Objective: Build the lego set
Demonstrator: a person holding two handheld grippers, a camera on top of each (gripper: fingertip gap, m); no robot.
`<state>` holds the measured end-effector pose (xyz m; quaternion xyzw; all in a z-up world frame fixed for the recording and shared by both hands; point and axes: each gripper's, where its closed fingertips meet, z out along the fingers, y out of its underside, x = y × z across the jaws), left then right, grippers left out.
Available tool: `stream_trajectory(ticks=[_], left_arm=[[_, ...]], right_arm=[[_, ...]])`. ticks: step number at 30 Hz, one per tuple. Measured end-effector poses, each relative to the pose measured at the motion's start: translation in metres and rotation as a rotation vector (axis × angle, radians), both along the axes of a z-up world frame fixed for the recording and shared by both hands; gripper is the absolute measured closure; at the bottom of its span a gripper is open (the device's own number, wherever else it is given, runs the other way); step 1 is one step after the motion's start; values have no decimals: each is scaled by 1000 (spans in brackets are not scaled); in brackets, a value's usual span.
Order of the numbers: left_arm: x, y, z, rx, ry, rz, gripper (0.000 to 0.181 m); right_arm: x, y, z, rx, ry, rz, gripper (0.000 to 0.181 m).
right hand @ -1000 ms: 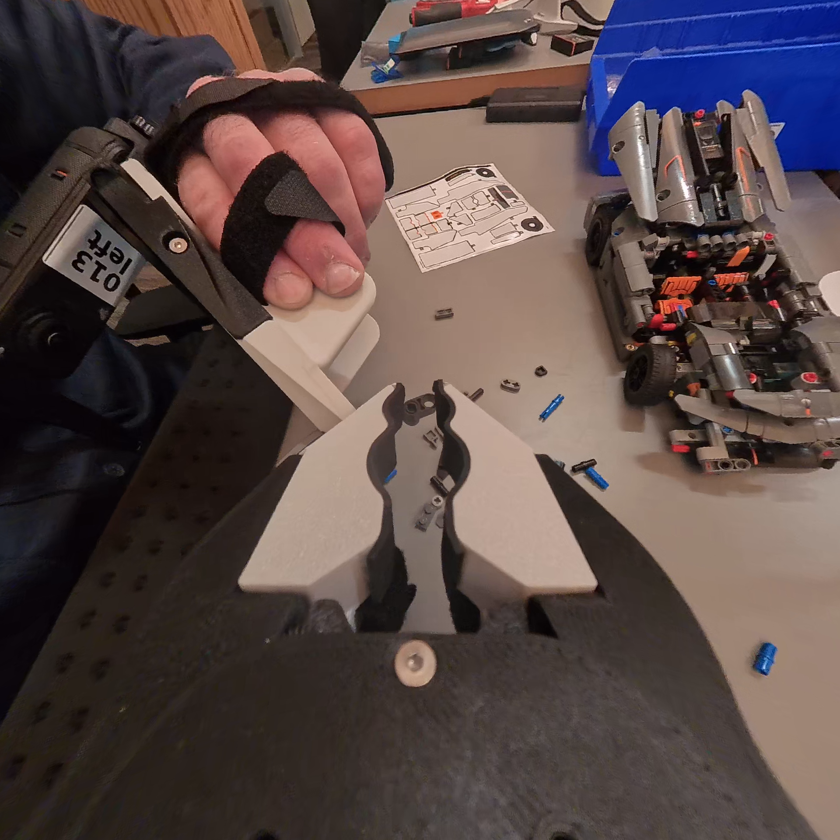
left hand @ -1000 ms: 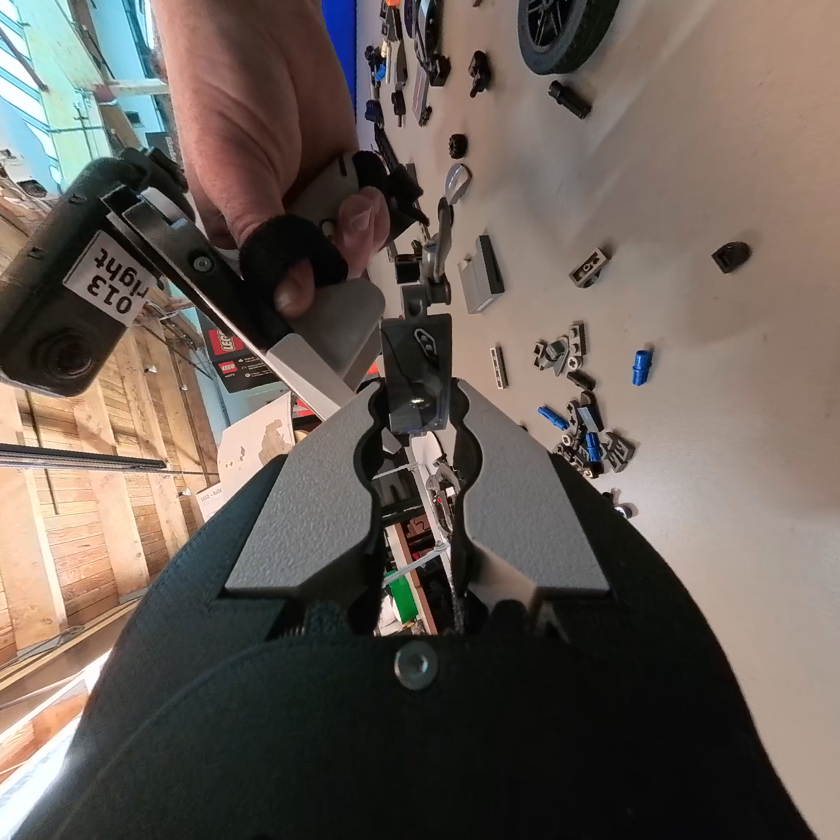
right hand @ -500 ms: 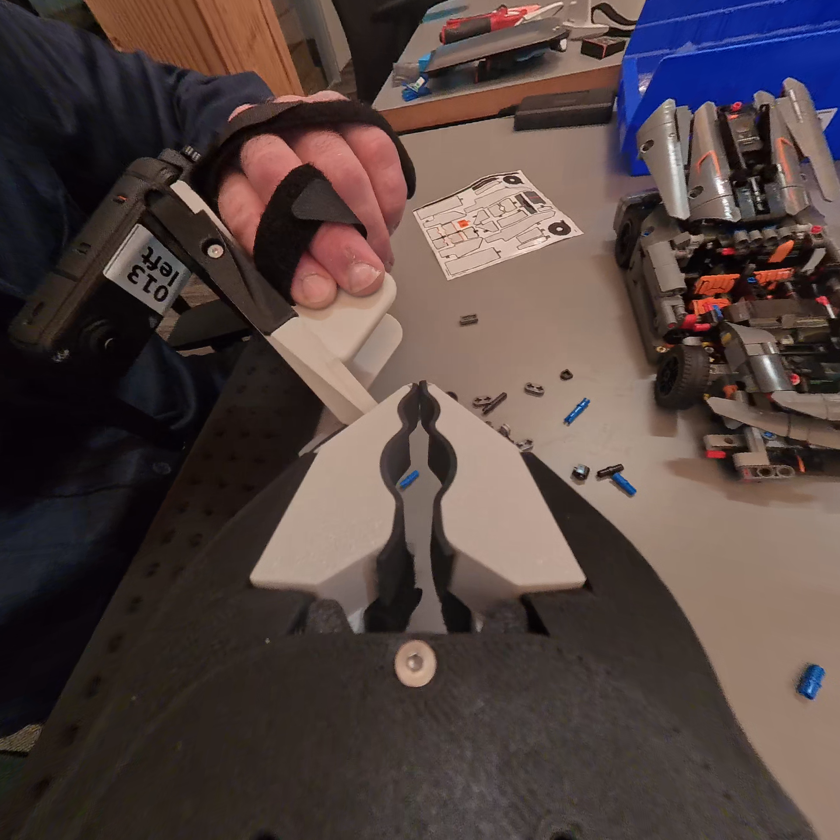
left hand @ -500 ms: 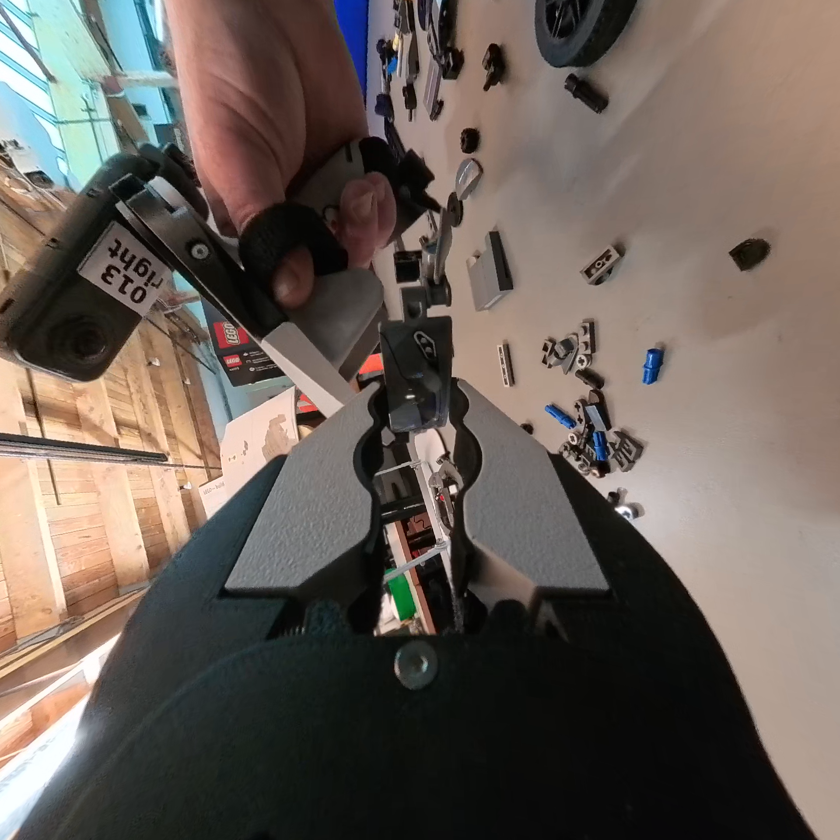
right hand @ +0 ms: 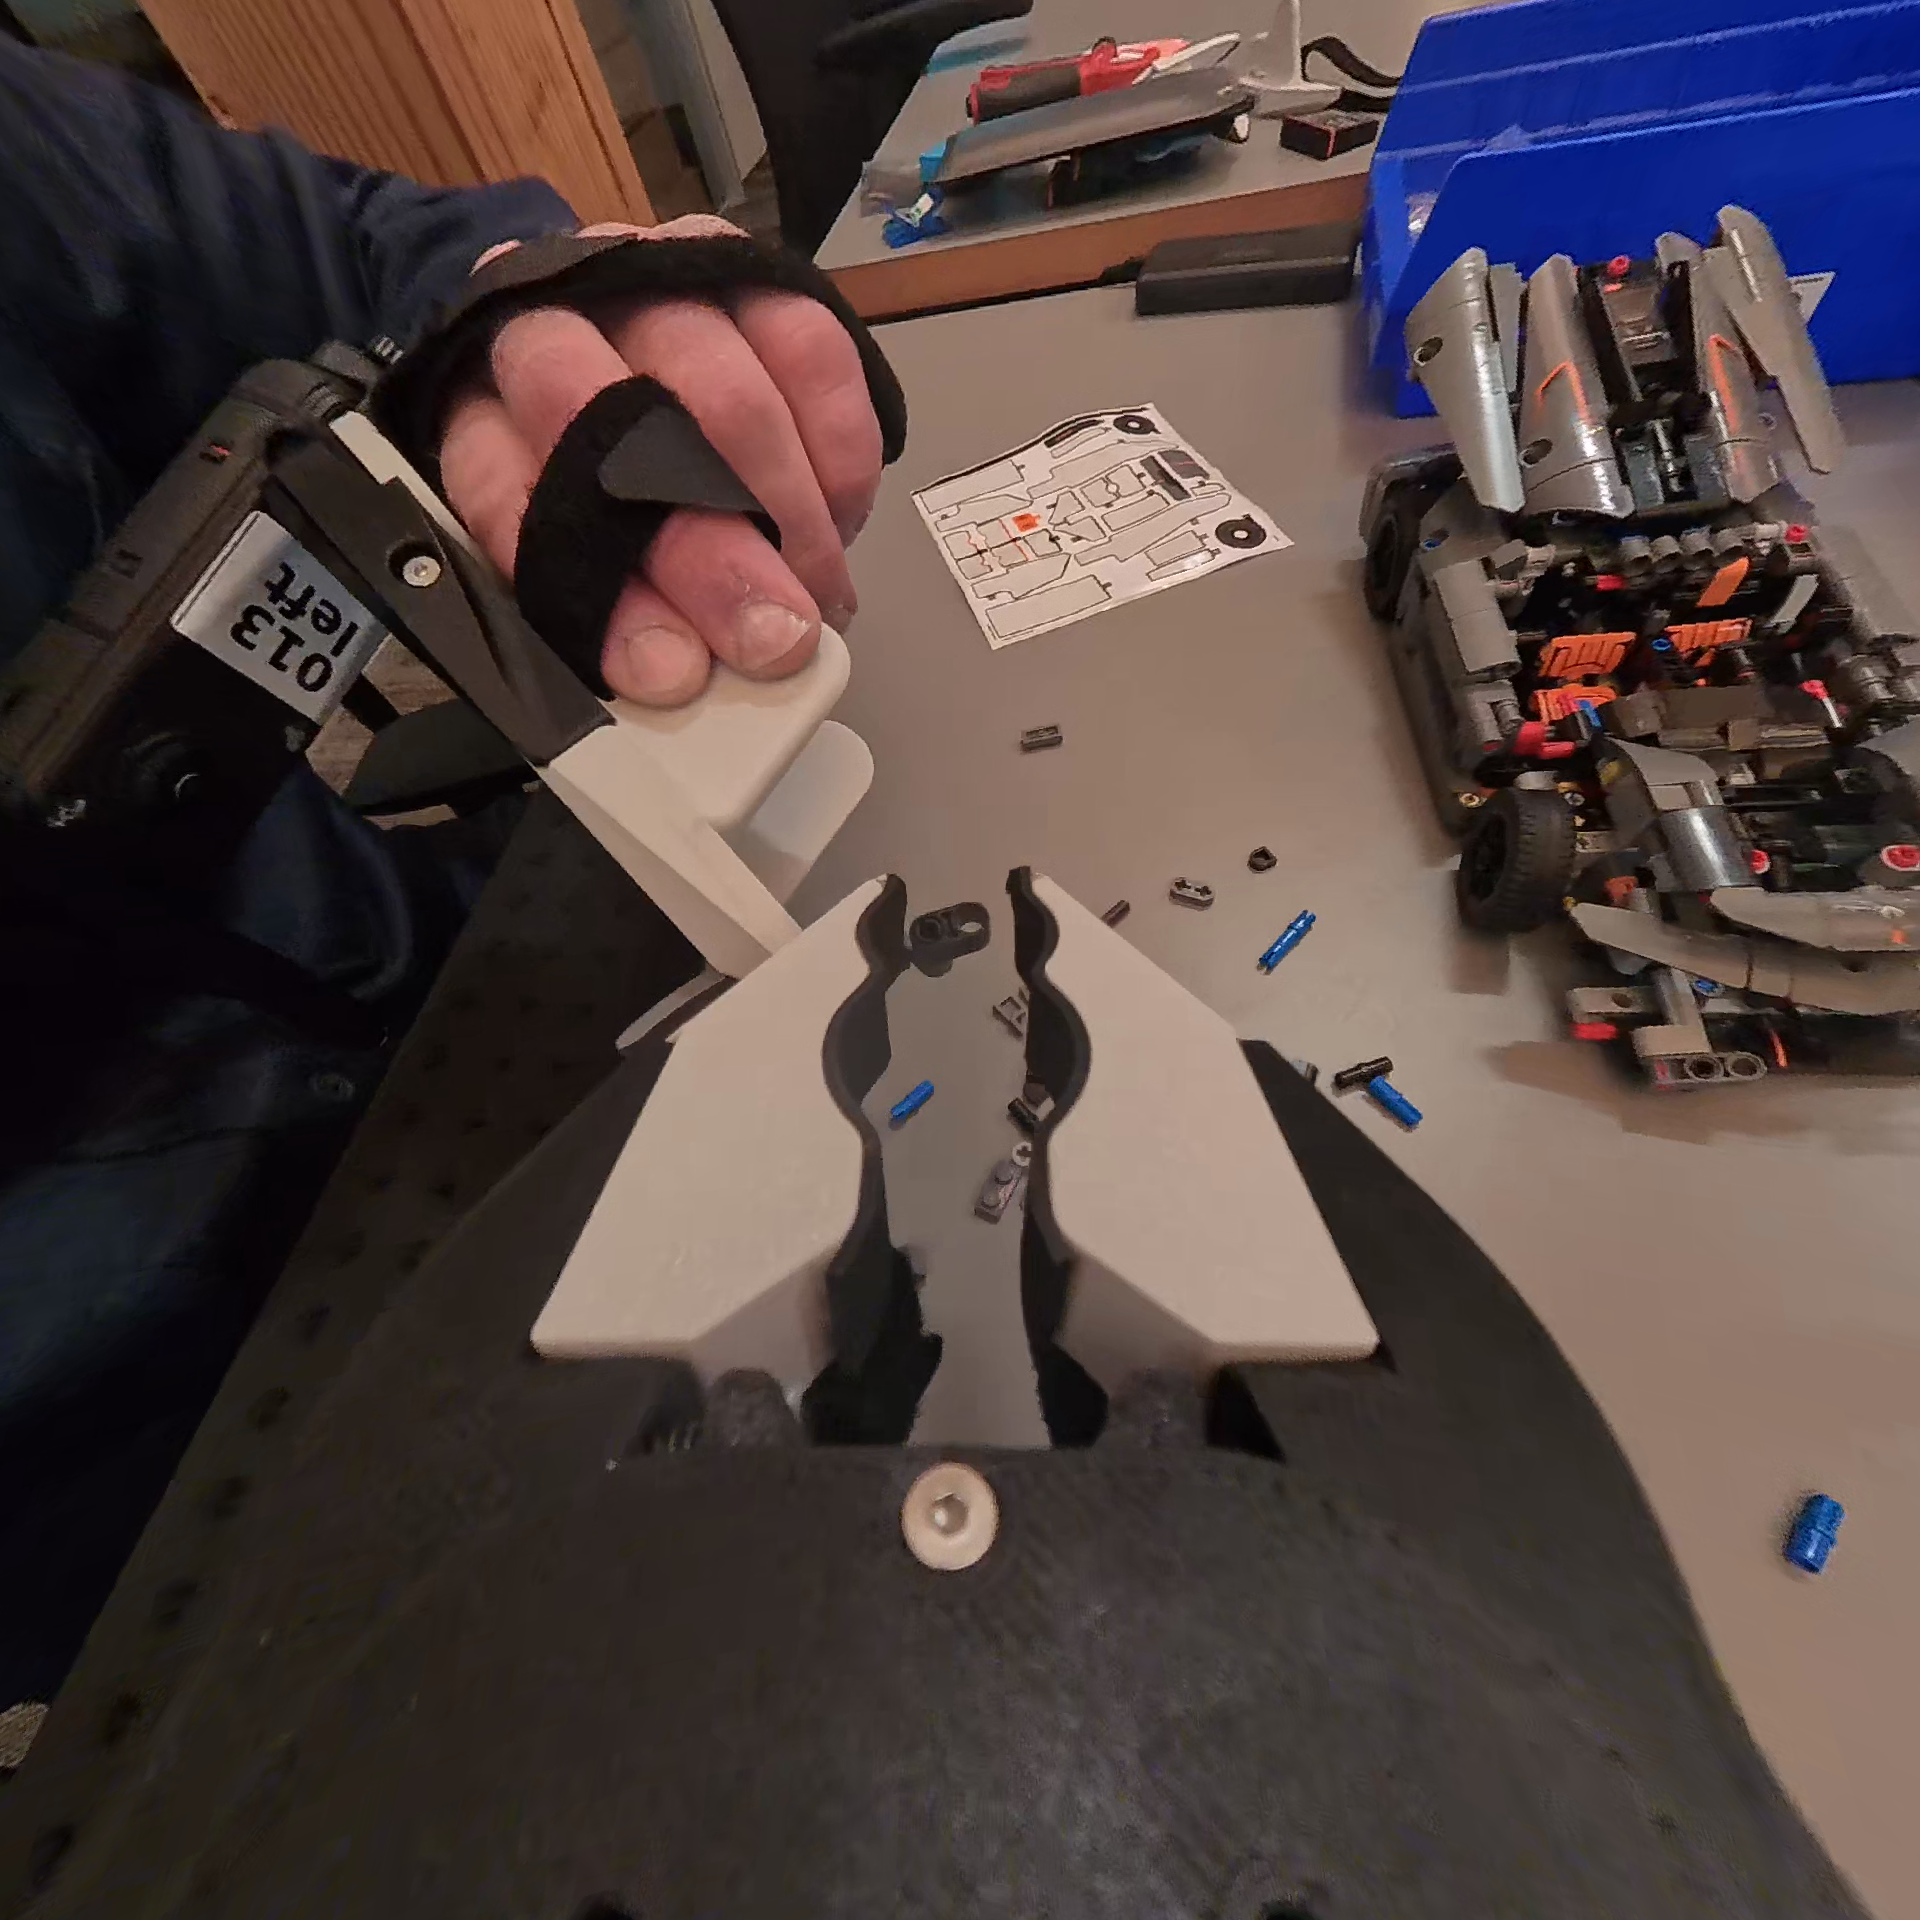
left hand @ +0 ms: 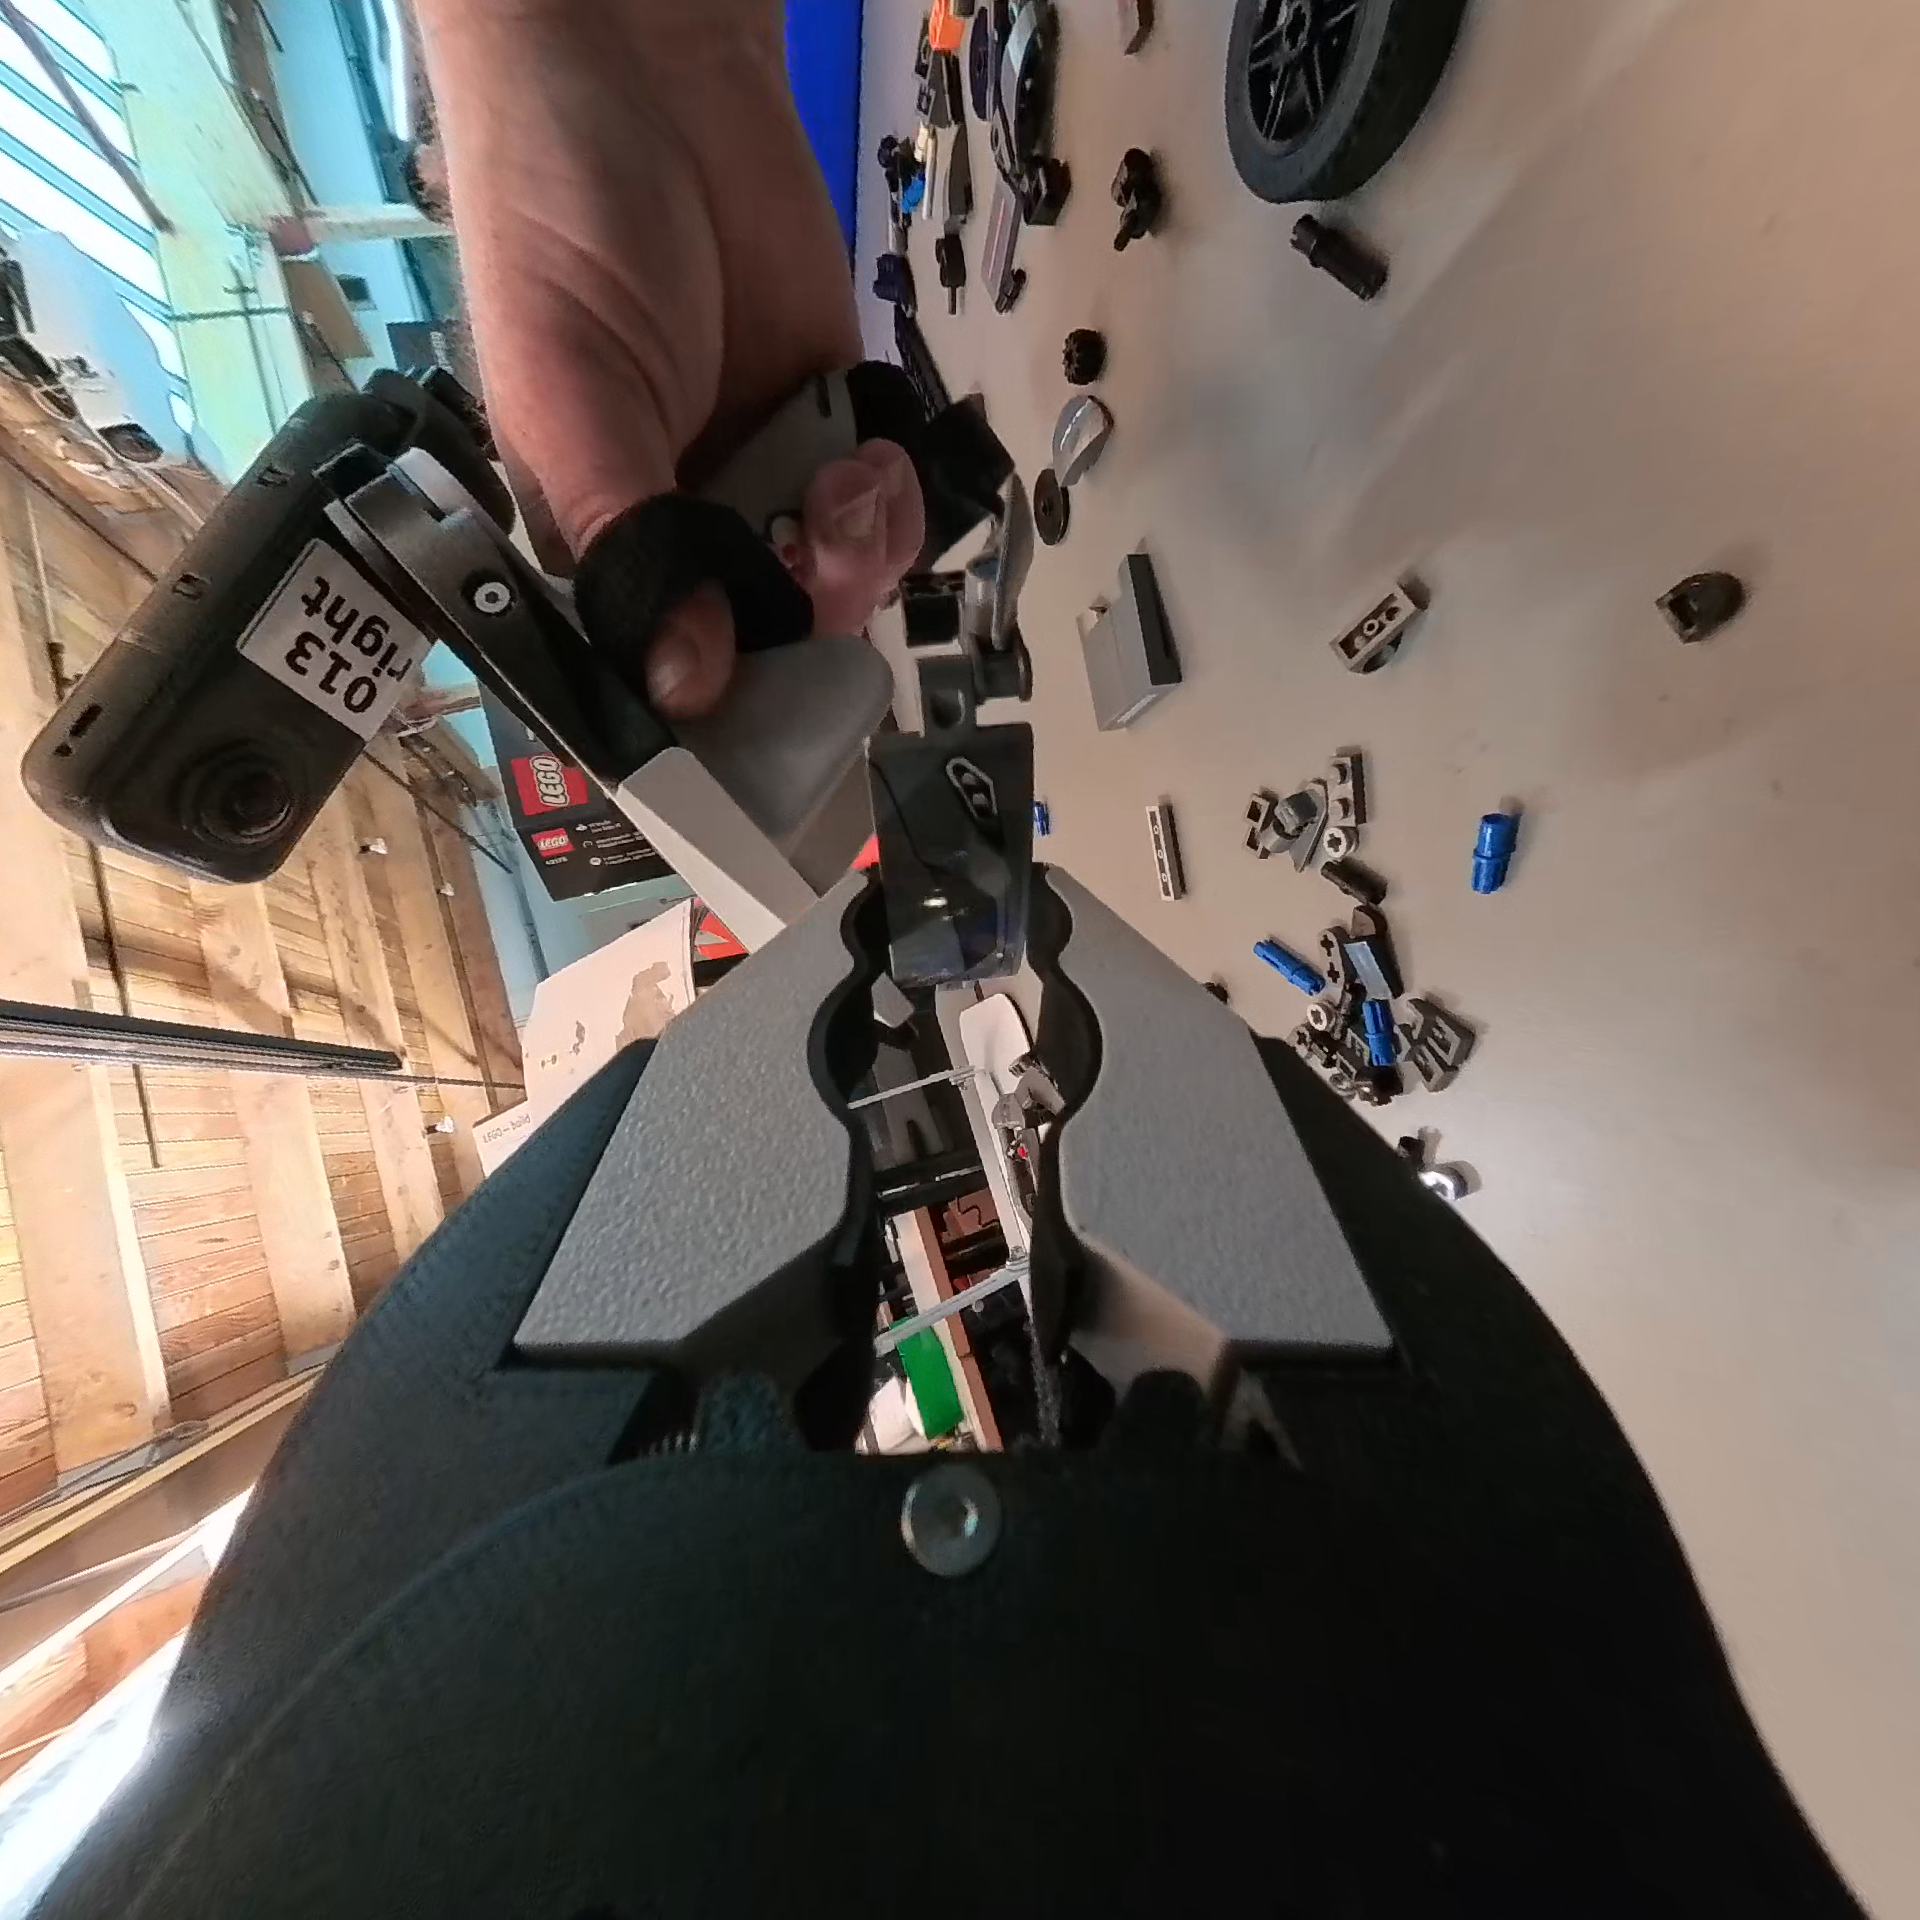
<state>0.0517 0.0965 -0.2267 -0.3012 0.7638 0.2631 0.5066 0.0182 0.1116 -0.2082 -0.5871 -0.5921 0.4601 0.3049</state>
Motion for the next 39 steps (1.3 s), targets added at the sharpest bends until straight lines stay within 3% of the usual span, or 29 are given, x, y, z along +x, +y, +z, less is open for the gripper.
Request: stream_trajectory(ticks=[5,23,30,33,36,39], left_arm=[[0,0,0,0,0,-1,159],[1,-1,2,-2,-10,-6,158],[0,1,5,7,-13,-1,158],[-2,5,13,15,-51,25,158],[-3,4,10,10,-35,14,158],[0,1,8,1,-32,1,158]], right_arm=[[2,0,0,-21,-5,12,172],[15,-4,0,-85,-41,78,168],[19,0,-3,-18,-57,87,167],[23,2,-17,57,-129,88,170],[19,7,-3,89,-67,54,171],[19,6,-4,101,-61,59,161]])
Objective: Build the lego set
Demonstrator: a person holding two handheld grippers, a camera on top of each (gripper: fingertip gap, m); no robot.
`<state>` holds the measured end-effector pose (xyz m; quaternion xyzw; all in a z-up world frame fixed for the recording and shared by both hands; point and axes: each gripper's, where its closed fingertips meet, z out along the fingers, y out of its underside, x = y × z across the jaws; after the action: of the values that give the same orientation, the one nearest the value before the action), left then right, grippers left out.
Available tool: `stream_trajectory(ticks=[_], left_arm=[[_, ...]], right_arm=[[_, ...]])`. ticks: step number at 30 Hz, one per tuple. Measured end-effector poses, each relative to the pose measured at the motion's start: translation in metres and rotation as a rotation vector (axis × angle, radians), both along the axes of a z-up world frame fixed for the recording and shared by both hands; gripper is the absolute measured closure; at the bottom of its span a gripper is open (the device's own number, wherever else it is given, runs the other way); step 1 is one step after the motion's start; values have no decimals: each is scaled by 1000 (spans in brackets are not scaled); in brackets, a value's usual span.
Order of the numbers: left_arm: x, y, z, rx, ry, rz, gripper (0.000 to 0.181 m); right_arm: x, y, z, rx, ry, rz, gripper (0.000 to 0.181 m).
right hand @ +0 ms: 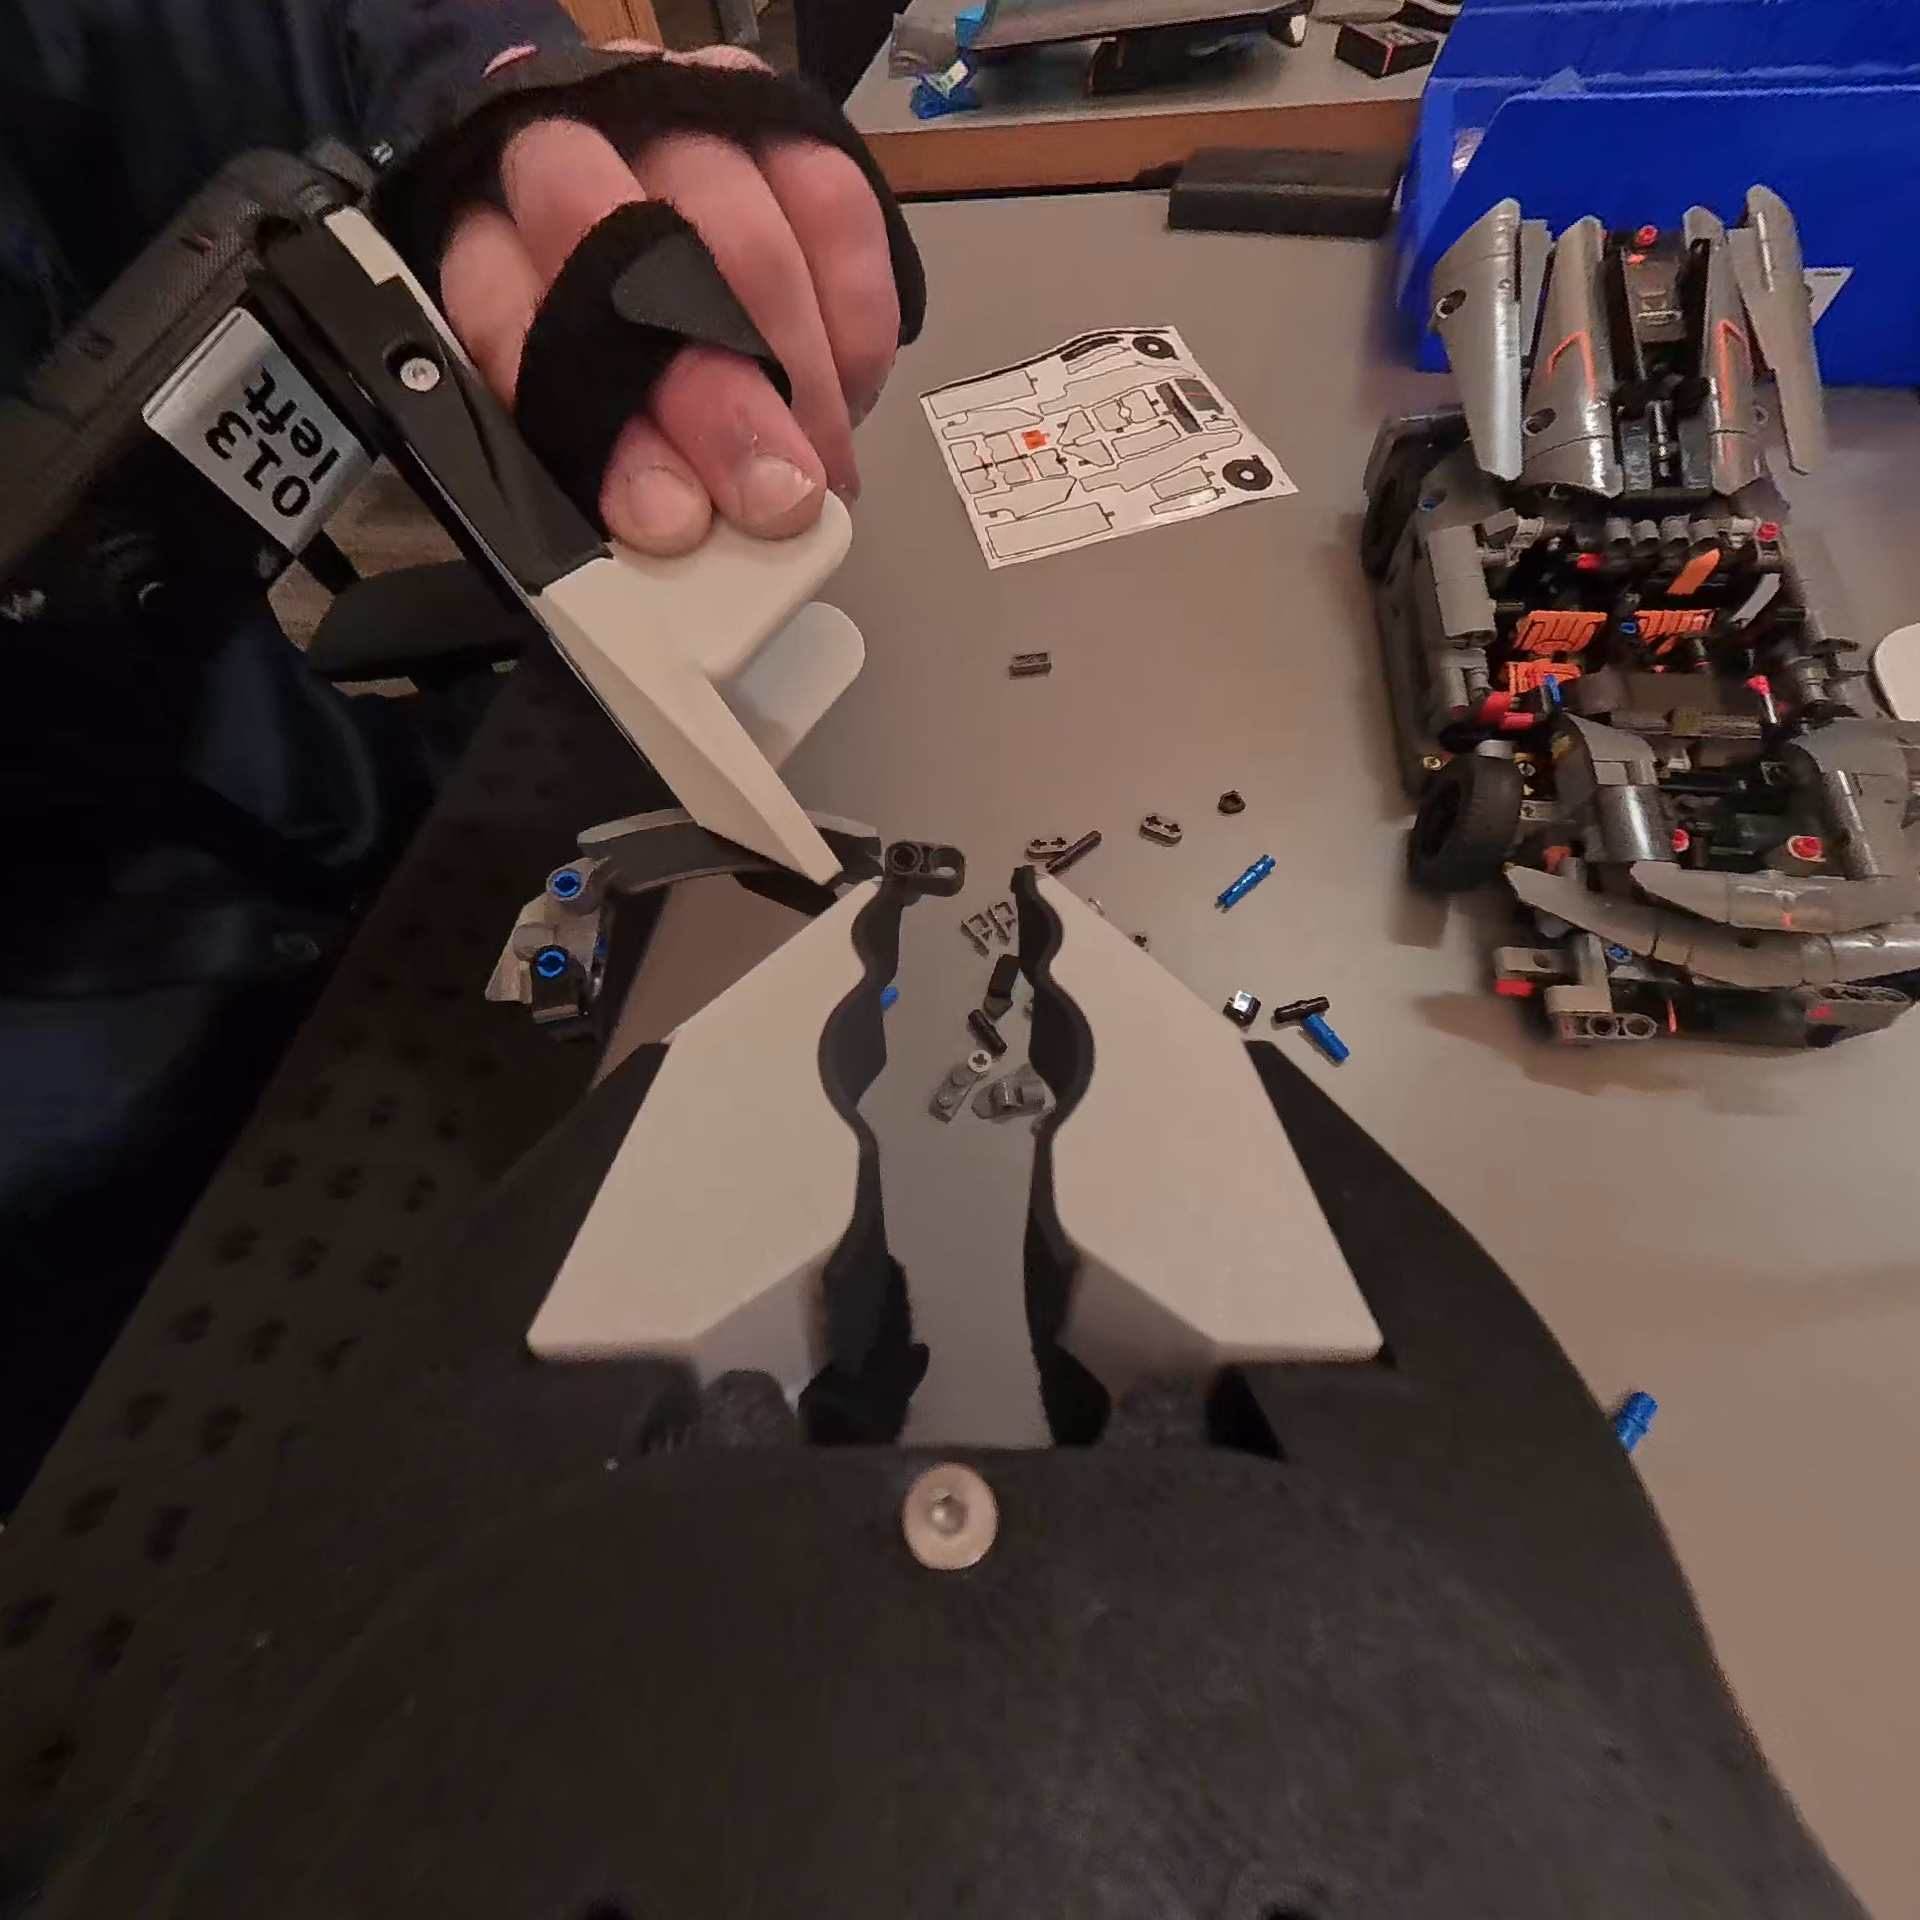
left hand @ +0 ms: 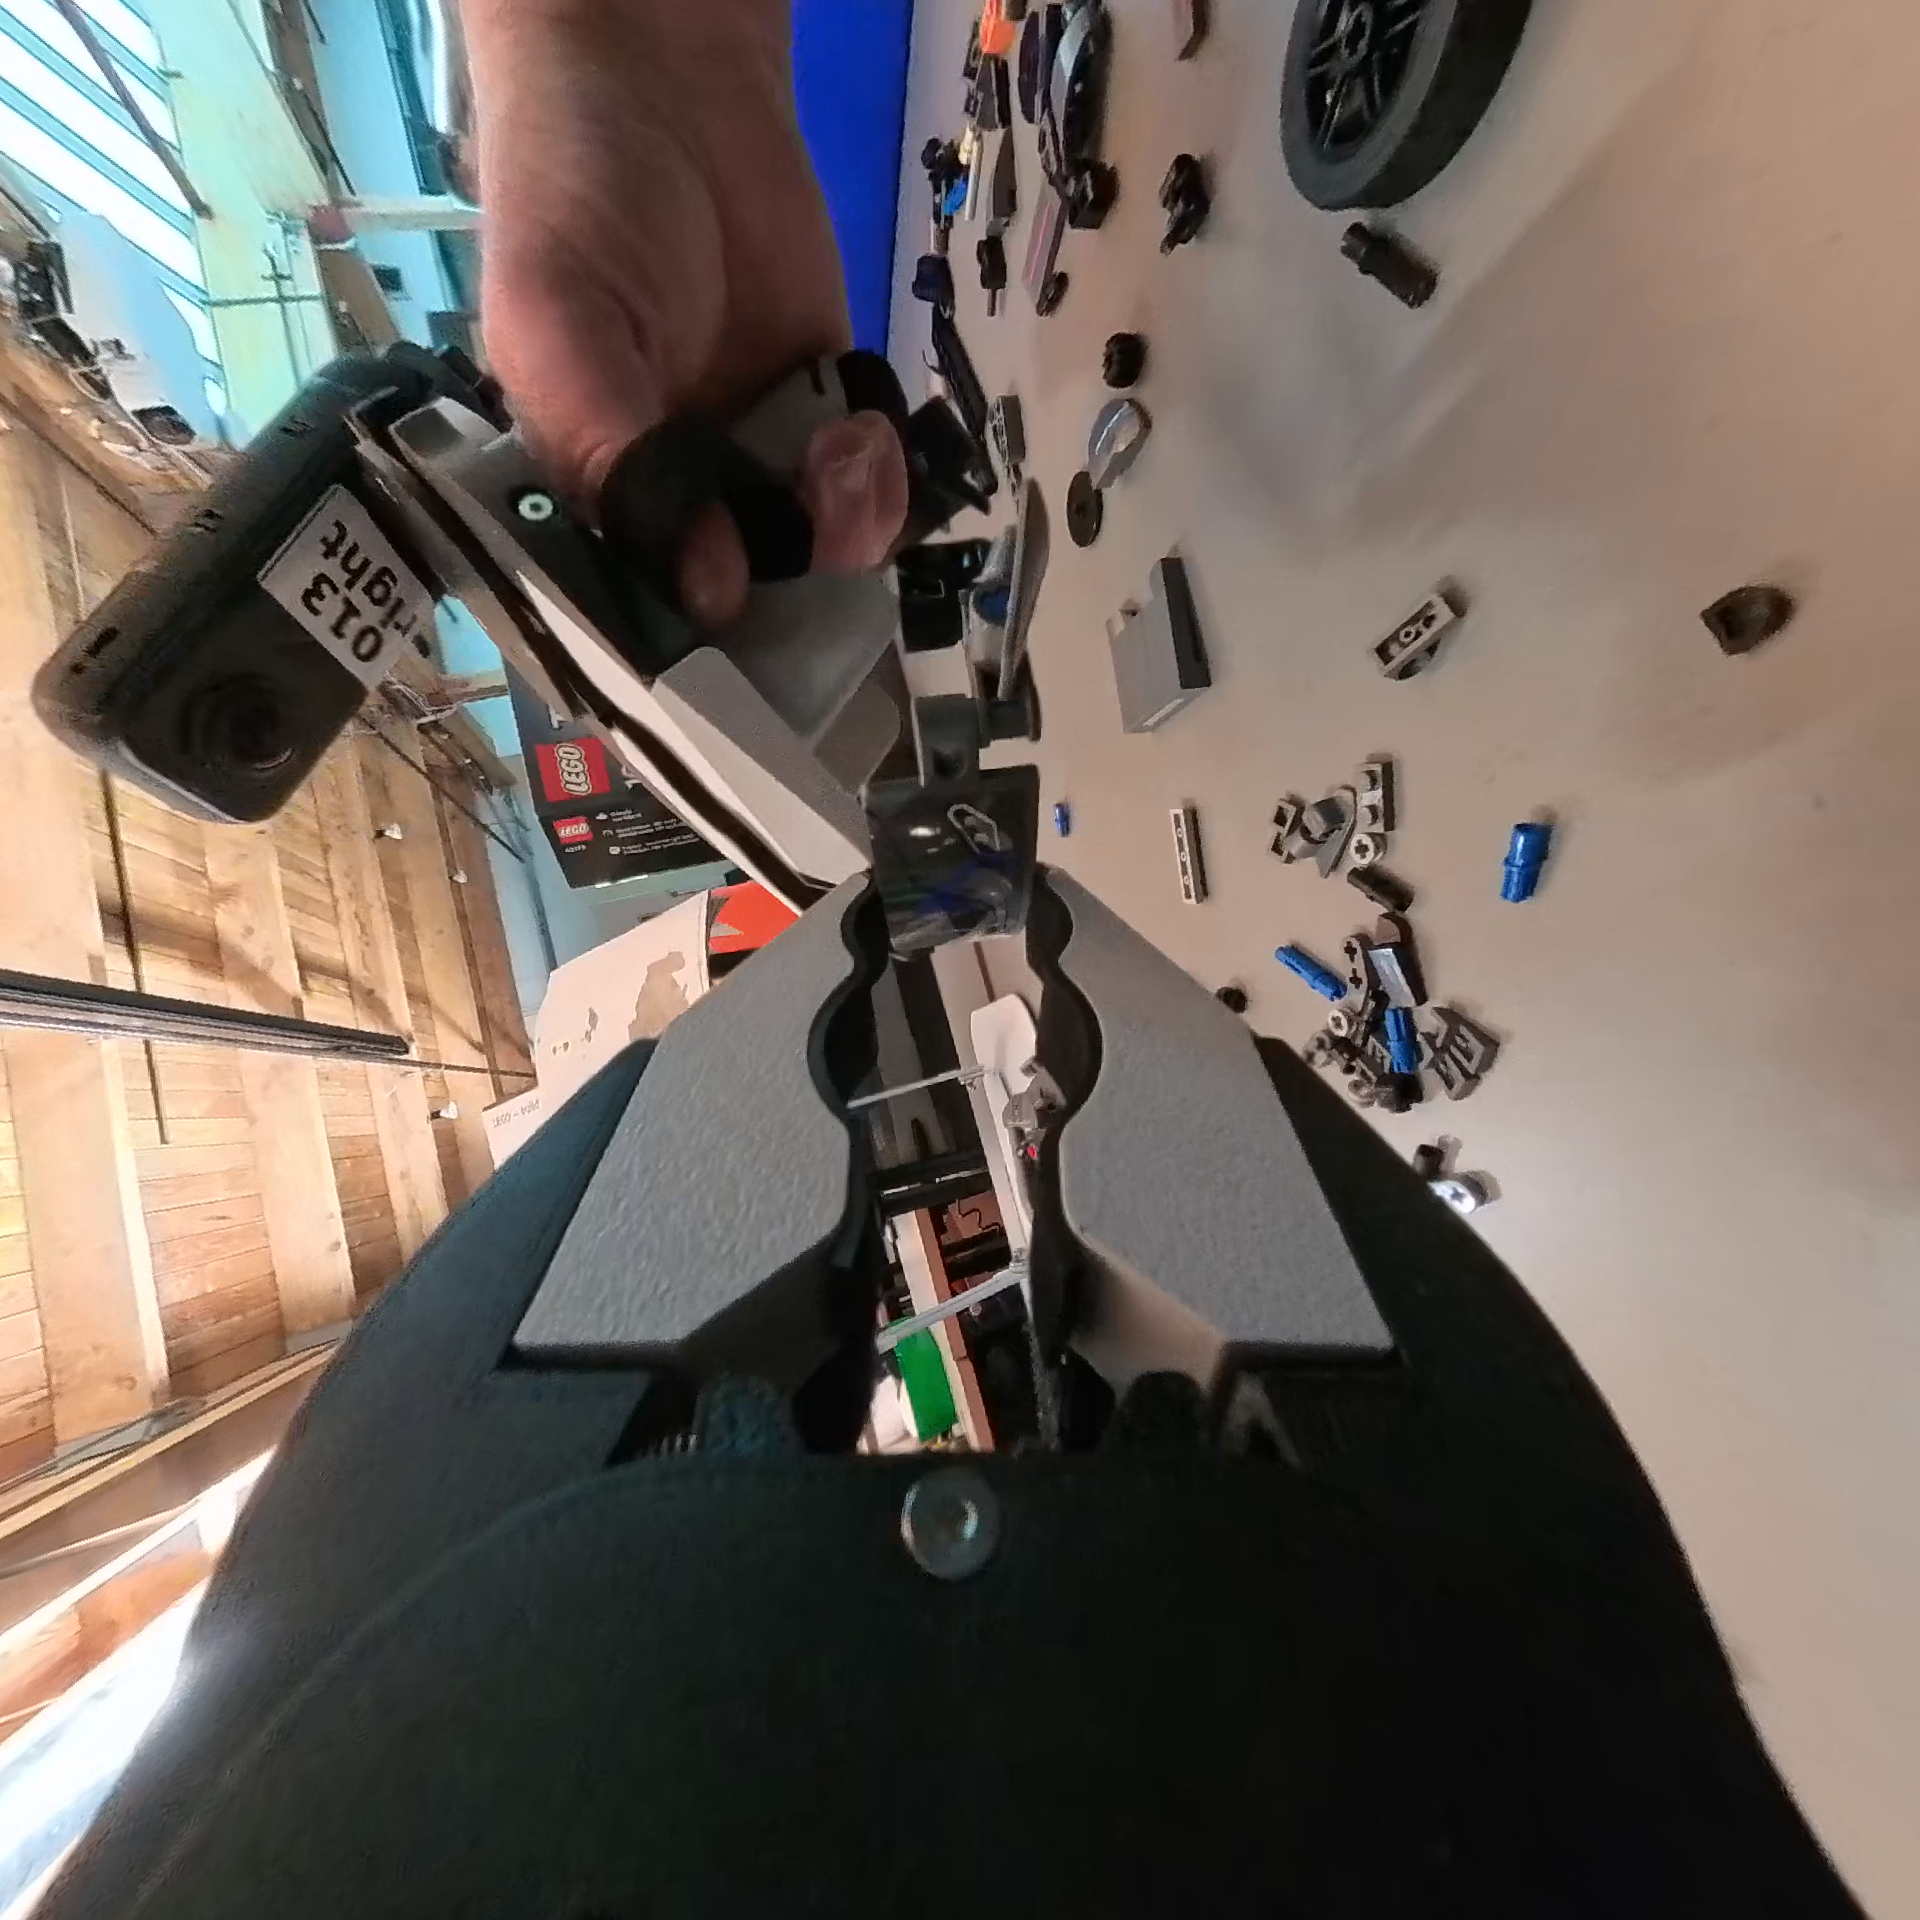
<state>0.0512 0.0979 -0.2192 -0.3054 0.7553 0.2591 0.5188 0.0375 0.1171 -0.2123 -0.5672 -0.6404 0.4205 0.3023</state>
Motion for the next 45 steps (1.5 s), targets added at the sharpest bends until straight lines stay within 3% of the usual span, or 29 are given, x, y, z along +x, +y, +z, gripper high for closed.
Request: stream_trajectory(ticks=[11,22,45], left_arm=[[2,-5,1,2,-1,-24,158],[1,-2,3,-3,-18,-10,158],[5,-12,-1,-7,11,-55,158]], right_arm=[[-1,-13,-2,65,-1,68,165],[2,-6,0,139,-10,38,173],[-4,-16,-3,268,25,82,166]])
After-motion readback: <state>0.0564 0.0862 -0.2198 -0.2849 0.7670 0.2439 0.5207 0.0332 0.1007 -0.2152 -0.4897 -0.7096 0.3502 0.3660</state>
